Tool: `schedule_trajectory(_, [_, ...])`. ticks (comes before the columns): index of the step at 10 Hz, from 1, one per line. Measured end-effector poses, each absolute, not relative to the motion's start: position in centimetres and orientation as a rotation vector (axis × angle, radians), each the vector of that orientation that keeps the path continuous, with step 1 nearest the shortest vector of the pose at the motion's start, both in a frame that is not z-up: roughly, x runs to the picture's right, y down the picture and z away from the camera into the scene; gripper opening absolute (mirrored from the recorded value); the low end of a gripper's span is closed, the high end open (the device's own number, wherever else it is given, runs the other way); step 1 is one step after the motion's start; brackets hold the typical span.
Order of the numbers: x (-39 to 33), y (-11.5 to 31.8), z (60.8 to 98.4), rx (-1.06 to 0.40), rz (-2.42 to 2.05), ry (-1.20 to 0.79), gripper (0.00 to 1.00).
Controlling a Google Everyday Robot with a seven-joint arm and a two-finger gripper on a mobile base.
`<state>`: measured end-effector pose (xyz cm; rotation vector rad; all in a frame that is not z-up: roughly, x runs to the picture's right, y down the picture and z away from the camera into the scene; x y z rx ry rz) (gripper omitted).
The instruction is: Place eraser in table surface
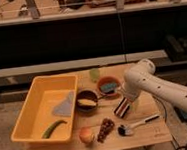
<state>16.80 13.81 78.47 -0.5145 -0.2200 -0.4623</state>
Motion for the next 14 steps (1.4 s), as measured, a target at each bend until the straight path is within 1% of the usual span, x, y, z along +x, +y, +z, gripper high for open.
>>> schedule_trajectory(6, [17.9, 17.3, 81.8, -0.567, -0.474, -0.184, 0.78])
schedule_trajectory(14, [18.5, 20.2, 83.8, -0.615, -0.458, -0.219, 0.78])
